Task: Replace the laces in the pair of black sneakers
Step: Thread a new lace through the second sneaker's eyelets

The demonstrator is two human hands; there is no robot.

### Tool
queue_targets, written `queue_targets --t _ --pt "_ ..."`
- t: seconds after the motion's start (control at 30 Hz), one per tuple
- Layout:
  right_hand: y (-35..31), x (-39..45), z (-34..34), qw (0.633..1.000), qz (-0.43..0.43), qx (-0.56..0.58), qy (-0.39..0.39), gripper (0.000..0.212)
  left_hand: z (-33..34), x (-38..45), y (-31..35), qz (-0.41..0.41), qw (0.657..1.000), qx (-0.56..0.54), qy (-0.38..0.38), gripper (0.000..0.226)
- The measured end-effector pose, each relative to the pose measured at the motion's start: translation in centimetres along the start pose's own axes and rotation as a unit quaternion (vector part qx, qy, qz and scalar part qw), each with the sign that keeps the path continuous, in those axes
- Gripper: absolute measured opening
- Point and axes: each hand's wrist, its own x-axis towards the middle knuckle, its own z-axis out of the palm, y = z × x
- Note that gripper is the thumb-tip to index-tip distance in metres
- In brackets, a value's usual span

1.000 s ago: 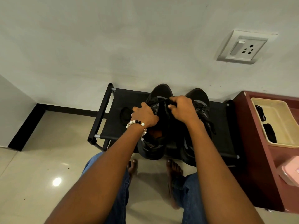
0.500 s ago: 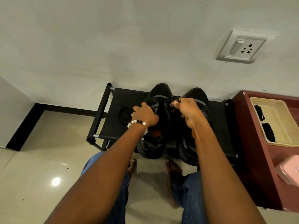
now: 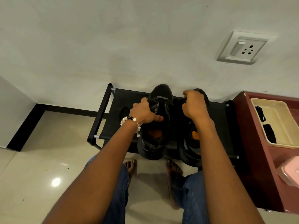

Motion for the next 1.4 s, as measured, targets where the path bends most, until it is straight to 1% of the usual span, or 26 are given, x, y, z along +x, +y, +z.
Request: queue_targets --t 0.07,0.17,0.23,0.27,0.3,0.33,0.37,0.4,0.47,0.53,0.73,0.87,1.1,1.3,1.4 --pt "0.4 0.1 0.3 0.999 -0.023 0.037 0.021 0.053 -0.6 -0.1 0.2 0.021 0.999 -0.031 -0.001 0.099" --pt "0.8 0.7 0.6 0.995 -0.023 0.056 0.074 0.054 -0.9 -0.4 0.4 0.048 0.996 -0.079 0.006 0.075" --pt "0.8 1.0 0.7 0.988 -0.024 0.087 0.122 0.044 -0.8 -0.5 0.4 0.055 0.995 -0.080 0.010 0.070" --pt "0.6 1.0 0.8 0.982 -0.028 0.128 0.135 0.033 -0.6 -0.6 0.4 0.059 0.996 -0.073 0.012 0.070" --pt "0.3 0.8 0.9 0.973 -0.032 0.188 0.132 0.021 -0.5 -0.6 0.4 0.064 0.996 -0.064 0.016 0.069" --pt "-0.1 0.4 1.0 0.961 -0.037 0.249 0.113 0.014 -0.4 -0.6 0.4 0.070 0.996 -0.059 0.023 0.068" --pt "-0.5 0.1 1.3 0.950 -0.041 0.296 0.087 0.011 -0.4 -0.6 0.4 0.073 0.995 -0.056 0.029 0.066" --pt "-0.8 -0.1 1.5 0.948 -0.049 0.308 0.061 0.010 -0.4 -0.6 0.4 0.077 0.995 -0.055 0.032 0.064" --pt "-1.3 -0.3 2.3 0.963 -0.078 0.256 0.029 0.012 -0.4 -0.6 0.3 0.080 0.995 -0.058 0.035 0.058" --pt "-1.7 -0.2 3.0 0.976 -0.090 0.199 0.019 0.012 -0.5 -0.6 0.2 0.079 0.994 -0.065 0.041 0.052" --pt "-2.4 0.3 4.4 0.985 -0.041 0.161 0.038 0.008 -0.4 -0.4 -0.1 0.068 0.990 -0.109 0.061 0.040" --pt "-2.8 0.2 4.6 0.990 -0.046 0.125 0.050 0.011 -0.3 -0.1 -0.4 0.058 0.986 -0.141 0.065 0.036" --pt "-2.7 0.3 4.5 0.989 -0.057 0.134 0.031 0.010 -0.6 0.1 -0.6 0.049 0.983 -0.168 0.049 0.035" --pt "-2.7 0.3 5.7 0.980 -0.025 0.190 0.047 0.010 -1.0 0.2 -0.8 0.051 0.982 -0.182 0.014 0.040" --pt "-2.9 0.4 6.5 0.967 0.014 0.248 0.060 0.011 -1.2 0.3 -0.7 0.055 0.983 -0.173 -0.001 0.043"
